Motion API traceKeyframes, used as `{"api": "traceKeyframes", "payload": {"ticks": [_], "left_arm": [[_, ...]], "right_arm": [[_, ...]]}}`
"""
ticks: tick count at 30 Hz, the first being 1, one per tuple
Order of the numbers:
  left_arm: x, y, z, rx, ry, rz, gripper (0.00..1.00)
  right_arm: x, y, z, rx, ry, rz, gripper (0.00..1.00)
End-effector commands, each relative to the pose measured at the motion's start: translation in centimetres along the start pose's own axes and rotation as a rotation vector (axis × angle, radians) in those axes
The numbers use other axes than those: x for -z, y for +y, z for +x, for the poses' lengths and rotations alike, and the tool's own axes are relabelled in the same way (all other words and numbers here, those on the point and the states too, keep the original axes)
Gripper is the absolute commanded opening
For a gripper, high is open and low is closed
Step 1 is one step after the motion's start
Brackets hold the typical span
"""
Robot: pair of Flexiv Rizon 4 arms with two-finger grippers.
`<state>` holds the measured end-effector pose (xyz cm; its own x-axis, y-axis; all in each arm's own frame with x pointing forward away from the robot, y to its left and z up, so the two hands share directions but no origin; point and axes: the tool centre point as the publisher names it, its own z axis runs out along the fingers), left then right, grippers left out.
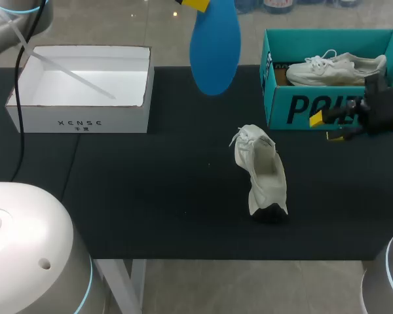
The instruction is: Take the shoe out of the shoebox, open the shoe tongue, remove and reinsert the insole, then place the shoe into the shoebox
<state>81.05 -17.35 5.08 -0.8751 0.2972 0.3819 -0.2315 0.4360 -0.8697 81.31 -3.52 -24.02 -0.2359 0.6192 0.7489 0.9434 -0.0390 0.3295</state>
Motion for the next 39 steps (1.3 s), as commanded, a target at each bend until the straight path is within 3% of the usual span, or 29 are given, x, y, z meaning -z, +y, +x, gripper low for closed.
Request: {"api": "traceKeyframes", "payload": {"ticks": [1,8,13,15,24,39], "left_arm": [[0.0,0.1,0.1,0.000,-0.003,-0.001,0.00],[0.0,0.1,0.1,0.000,-0.003,-0.001,0.00],[0.0,0.1,0.1,0.000,-0.003,-0.001,0.00],[0.0,0.1,0.1,0.000,-0.003,-0.001,0.00],[0.0,0.1,0.1,0.000,-0.003,-0.001,0.00],[0.0,0.1,0.1,0.000,-0.003,-0.001,0.00]], "right_arm": [[1.5,0.3,-1.2,-0.043,0.562,0.270,1.00],[2.6,1.1,-1.0,-0.088,0.668,0.321,1.00],[1.6,2.0,0.2,-0.136,0.762,0.353,1.00],[0.7,2.3,1.0,-0.155,0.753,0.337,1.00],[-2.0,4.1,5.5,-0.283,0.785,0.306,1.00],[-3.7,2.2,14.9,-0.362,0.712,0.236,1.00]]}}
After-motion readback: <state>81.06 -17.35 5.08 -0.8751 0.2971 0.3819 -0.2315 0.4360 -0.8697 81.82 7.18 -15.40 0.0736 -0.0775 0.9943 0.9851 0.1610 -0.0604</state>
